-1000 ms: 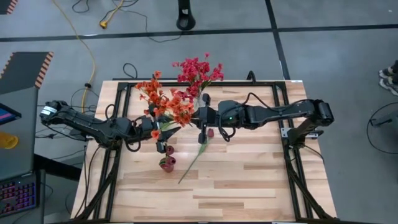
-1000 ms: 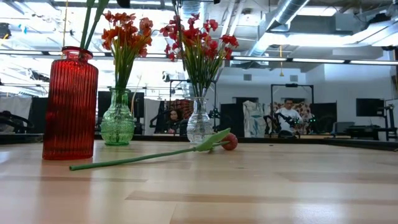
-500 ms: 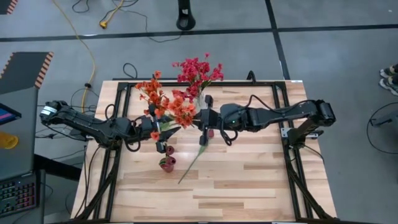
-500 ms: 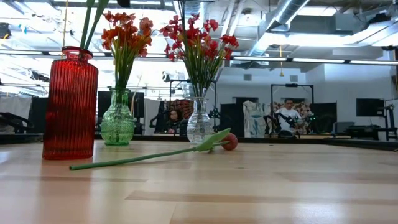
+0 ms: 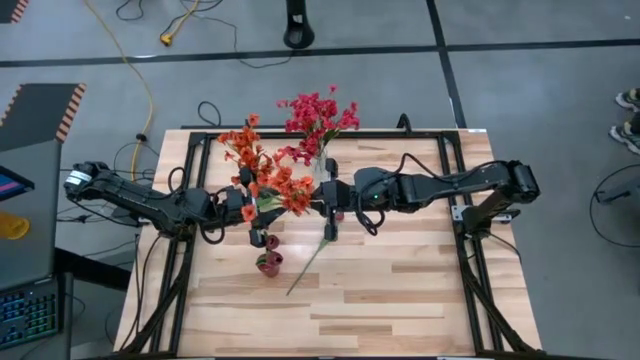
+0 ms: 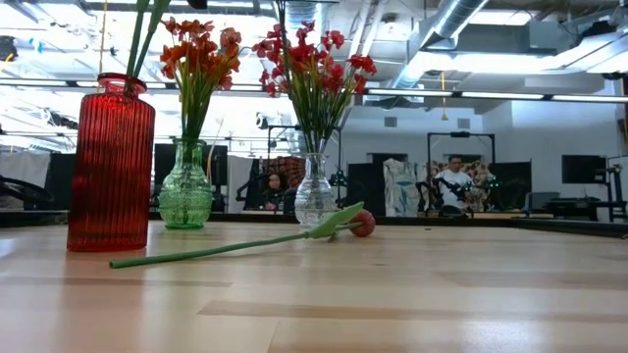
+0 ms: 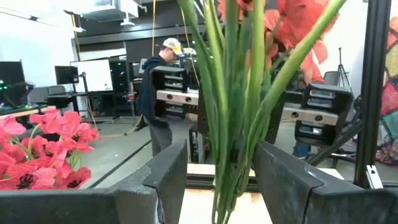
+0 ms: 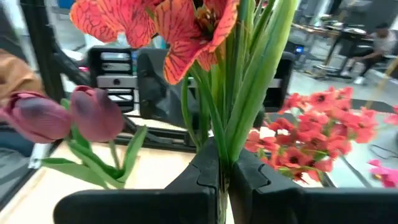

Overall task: Sort flowers into vase by color
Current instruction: Put the orange flower into the green vase

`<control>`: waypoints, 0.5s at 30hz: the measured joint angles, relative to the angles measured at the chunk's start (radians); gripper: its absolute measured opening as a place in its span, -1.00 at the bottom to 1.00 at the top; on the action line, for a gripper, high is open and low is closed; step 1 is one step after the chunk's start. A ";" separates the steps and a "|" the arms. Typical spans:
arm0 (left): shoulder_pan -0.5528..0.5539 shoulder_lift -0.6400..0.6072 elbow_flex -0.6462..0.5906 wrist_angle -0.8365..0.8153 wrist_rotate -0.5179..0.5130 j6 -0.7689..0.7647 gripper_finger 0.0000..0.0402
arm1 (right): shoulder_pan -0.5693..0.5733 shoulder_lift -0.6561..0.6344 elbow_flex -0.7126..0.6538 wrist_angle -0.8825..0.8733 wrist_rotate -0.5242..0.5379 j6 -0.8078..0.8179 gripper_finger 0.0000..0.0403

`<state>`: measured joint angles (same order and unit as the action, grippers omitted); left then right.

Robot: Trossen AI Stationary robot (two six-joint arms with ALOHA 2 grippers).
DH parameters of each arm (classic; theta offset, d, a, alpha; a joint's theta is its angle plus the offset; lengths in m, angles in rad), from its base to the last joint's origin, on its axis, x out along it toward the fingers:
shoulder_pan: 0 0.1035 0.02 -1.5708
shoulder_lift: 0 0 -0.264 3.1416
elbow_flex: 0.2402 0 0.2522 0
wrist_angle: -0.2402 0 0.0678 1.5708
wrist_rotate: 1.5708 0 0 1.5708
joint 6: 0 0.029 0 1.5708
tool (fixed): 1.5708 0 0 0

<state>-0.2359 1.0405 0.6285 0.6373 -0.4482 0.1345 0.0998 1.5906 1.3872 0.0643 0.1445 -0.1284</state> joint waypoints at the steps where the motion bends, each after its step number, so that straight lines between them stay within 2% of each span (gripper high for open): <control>1: 0.000 0.000 0.000 0.003 0.003 0.000 -0.16 | 0.000 0.000 0.000 0.000 -0.017 0.000 -0.80; 4: 0.000 0.000 0.000 0.004 0.041 0.000 -0.16 | -0.001 0.000 0.000 0.000 -0.071 0.000 -0.80; 9: 0.000 0.000 0.000 0.005 0.112 0.000 -0.16 | -0.004 0.001 -0.001 0.000 -0.072 -0.001 -0.80; 15: 0.000 0.000 0.000 0.005 0.128 0.003 -0.16 | -0.010 0.001 -0.001 0.002 -0.072 0.015 -0.80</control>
<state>-0.2356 1.0405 0.6285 0.6425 -0.3206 0.1375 0.0902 1.5913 1.3861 0.0664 0.0727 -0.1139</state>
